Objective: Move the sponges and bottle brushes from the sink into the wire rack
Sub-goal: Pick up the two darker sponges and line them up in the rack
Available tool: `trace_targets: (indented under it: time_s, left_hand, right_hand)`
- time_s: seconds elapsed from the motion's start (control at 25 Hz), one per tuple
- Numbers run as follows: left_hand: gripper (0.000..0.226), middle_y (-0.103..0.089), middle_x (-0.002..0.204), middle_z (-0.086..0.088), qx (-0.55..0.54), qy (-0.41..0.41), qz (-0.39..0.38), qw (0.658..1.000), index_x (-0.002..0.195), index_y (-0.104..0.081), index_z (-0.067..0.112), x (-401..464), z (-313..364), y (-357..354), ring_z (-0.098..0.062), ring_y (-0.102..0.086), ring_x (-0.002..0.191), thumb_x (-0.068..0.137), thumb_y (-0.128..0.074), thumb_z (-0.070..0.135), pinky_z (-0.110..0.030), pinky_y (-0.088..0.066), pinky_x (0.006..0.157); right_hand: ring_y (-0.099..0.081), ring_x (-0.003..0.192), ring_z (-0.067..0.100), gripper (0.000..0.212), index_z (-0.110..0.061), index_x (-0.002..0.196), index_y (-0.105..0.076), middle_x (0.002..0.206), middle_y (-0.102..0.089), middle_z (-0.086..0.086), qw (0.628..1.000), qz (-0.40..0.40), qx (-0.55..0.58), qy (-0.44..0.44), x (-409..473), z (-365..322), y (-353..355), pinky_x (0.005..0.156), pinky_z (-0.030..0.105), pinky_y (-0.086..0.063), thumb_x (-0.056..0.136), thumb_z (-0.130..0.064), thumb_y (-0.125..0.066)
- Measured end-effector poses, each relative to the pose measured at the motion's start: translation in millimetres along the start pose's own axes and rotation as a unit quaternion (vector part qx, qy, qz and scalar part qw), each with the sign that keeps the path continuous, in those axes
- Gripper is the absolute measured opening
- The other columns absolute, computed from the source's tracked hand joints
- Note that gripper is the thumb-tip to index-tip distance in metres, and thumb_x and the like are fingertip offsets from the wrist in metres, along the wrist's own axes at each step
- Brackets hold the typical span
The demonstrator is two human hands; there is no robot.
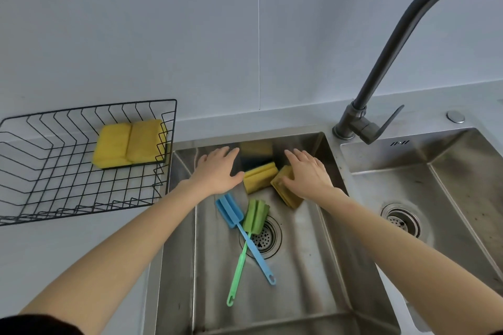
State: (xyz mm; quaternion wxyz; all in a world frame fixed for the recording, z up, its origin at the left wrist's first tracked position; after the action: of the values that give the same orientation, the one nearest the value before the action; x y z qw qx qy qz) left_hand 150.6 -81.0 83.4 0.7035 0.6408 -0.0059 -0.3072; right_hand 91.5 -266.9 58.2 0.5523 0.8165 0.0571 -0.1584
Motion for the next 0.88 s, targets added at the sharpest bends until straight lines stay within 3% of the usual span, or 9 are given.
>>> trace_targets:
  time_s: [0.16,0.36,0.6,0.88]
  left_hand:
    - [0.067,-0.018,0.155,-0.011,0.007,-0.004,-0.035,0.999,0.145,-0.013,0.017,22,4,-24,-0.028,-0.018,0.143,0.090,-0.043,0.041,-0.046,-0.020,0.115]
    - [0.068,-0.019,0.155,-0.011,0.005,-0.012,-0.068,0.998,0.145,-0.014,0.016,47,12,-54,-0.028,-0.020,0.142,0.089,-0.045,0.039,-0.045,-0.020,0.115]
    - [0.067,-0.019,0.155,-0.011,-0.008,-0.006,-0.072,0.997,0.144,-0.016,0.018,76,16,-87,-0.030,-0.022,0.141,0.089,-0.048,0.036,-0.045,-0.023,0.113]
    - [0.057,-0.027,0.148,-0.013,-0.023,0.015,-0.025,0.999,0.140,-0.027,0.019,90,18,-111,-0.034,-0.026,0.134,0.089,-0.051,0.024,-0.046,-0.028,0.109]
  right_hand:
    - [-0.019,0.145,0.028,0.064,-0.014,0.149,-0.017,0.157,-0.020,0.010,0.996,-0.035,0.056,-0.062,15,26,-24,0.117,0.042,-0.023,0.093,-0.020,-0.047]
    - [-0.041,0.131,0.033,0.068,-0.013,0.147,-0.018,0.150,-0.031,0.015,0.985,-0.072,0.122,-0.103,32,50,-50,0.105,0.043,-0.043,0.090,-0.018,-0.054]
    - [-0.034,0.137,0.030,0.079,-0.013,0.149,-0.012,0.153,-0.027,0.013,0.966,-0.085,0.206,-0.134,45,69,-70,0.110,0.037,-0.033,0.088,-0.021,-0.060]
    - [-0.049,0.123,0.026,0.065,-0.008,0.137,-0.038,0.137,-0.047,0.012,0.962,-0.050,0.231,-0.135,52,69,-89,0.099,0.033,-0.042,0.083,-0.028,-0.067]
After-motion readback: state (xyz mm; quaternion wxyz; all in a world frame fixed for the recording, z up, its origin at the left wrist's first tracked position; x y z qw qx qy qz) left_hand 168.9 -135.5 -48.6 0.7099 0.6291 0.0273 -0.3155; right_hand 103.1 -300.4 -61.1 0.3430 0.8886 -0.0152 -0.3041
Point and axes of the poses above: each hand's wrist, its own x-axis towards the middle knuckle, its own y-axis out of the back of the hand, z = x × y, the point moved 1 cm from there along x, towards the middle knuckle
